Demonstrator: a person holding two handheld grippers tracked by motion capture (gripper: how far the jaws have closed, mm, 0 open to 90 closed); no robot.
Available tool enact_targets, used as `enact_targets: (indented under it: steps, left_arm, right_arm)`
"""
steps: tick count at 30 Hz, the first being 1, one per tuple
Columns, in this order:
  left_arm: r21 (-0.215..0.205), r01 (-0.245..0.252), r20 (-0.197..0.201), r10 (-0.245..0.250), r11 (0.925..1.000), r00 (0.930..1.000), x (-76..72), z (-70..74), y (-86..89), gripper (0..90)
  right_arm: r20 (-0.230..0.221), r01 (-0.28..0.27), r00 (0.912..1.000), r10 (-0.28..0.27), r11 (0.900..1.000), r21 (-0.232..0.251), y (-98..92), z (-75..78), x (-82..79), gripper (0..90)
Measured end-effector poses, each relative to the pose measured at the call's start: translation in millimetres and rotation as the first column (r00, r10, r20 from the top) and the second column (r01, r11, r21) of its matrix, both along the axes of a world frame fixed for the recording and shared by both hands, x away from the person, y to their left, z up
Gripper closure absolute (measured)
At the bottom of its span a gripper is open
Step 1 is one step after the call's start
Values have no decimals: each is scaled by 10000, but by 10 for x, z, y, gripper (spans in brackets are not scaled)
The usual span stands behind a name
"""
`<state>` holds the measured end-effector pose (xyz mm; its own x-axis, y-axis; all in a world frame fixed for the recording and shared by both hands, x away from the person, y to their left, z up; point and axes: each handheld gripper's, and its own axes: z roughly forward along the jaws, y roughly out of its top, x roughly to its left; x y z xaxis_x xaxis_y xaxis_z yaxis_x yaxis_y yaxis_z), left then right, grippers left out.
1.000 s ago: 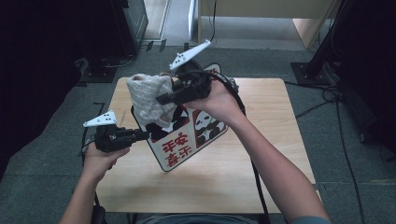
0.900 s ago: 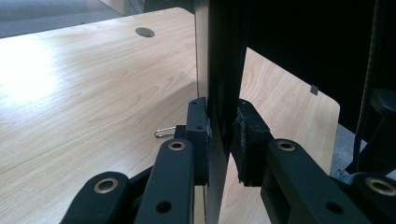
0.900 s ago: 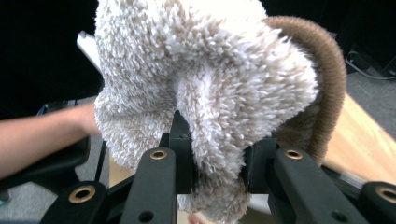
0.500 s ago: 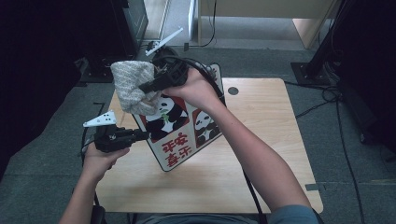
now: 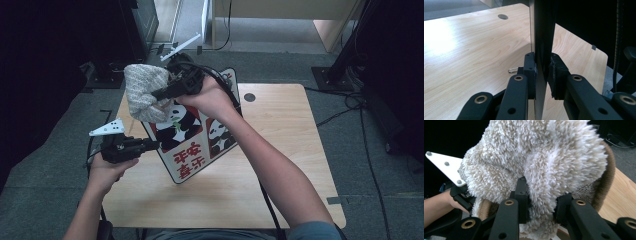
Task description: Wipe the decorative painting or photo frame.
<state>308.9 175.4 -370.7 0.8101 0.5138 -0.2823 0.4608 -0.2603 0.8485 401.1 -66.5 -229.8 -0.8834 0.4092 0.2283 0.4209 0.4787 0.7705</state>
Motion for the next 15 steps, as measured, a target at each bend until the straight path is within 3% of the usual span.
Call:
enact_targets:
  steps: [15]
  left_arm:
    - [9,32,9,-32,10000,10000,-3,-3,4,788]
  right_arm:
    - [36,274,9996,-273,9995,-166,-134,17,28,706]
